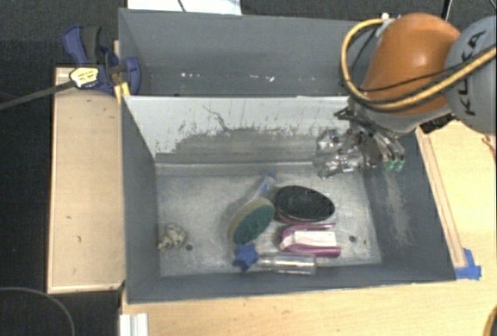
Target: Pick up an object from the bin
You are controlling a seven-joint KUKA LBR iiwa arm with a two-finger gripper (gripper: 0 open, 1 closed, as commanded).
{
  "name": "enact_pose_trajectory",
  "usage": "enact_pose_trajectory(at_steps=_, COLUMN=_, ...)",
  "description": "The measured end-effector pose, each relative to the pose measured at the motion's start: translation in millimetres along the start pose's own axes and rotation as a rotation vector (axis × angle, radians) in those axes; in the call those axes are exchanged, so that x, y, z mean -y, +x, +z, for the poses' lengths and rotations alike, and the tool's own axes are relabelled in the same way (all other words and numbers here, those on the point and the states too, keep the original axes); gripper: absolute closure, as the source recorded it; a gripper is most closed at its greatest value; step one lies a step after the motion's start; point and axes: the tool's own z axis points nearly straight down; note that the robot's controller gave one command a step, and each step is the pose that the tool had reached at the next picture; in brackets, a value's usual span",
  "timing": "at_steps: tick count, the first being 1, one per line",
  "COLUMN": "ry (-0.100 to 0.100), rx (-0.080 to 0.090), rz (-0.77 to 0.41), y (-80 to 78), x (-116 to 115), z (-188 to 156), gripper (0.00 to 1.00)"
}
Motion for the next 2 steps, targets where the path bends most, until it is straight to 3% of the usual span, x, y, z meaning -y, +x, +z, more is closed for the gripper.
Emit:
enact_pose_trajectory(at_steps=1, ry=0.0, rx=-0.003, rz=0.002, y=1.2, x=1, z=1, gripper=0.0)
enact_pose_trajectory(at_steps=2, ry=0.003, rx=0.006, rz=0.154, y=63.0, x=-3, z=103, gripper=0.0)
